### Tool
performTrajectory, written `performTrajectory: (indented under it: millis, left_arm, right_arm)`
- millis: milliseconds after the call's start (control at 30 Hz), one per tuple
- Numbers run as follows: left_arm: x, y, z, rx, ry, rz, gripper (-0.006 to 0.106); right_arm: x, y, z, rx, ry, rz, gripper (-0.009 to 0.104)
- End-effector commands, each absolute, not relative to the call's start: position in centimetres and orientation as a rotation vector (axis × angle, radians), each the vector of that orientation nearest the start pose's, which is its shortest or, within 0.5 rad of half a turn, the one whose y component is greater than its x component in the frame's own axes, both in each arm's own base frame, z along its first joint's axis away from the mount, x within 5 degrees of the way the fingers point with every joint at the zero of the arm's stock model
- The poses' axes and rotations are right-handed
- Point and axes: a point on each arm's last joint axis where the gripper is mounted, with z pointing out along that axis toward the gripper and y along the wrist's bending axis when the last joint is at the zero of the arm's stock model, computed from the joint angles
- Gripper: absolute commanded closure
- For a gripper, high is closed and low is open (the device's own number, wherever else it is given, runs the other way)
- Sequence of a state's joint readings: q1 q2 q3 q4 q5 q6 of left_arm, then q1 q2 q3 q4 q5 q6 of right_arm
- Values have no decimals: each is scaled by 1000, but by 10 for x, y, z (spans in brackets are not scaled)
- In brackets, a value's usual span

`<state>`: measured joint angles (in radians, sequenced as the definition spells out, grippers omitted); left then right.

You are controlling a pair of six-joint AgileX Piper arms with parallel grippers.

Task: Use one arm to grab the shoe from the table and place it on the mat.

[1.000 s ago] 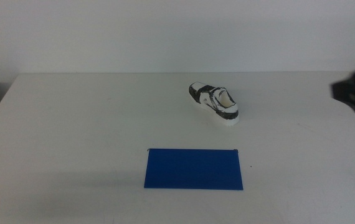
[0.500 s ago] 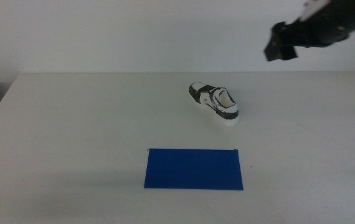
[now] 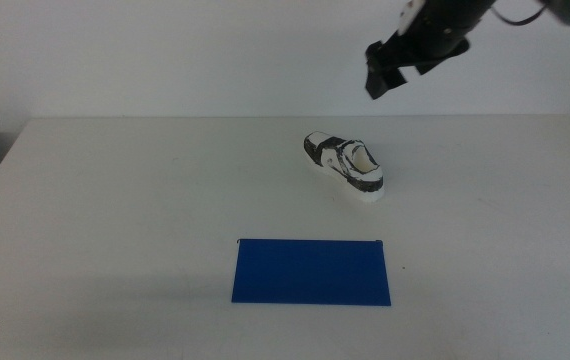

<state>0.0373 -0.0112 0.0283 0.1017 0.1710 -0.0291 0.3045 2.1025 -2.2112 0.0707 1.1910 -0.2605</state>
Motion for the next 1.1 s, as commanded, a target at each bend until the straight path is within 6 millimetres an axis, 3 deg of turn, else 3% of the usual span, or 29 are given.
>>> performTrajectory:
  millis: [0,200,400,1067]
  left_arm:
    - [55,2,196,16,1571,78,7]
    - [55,2,196,16,1571,78,7]
    - [55,2,196,16,1571,78,7]
    - [55,2,196,16,1571,78,7]
  right_arm:
    - [445,151,371,-749,2320,120,16]
    - [472,164,328,-872,2322,149,16]
    - [489,170,297,-868,2340,155,16]
    - [502,181,254,-857,2381,197,16]
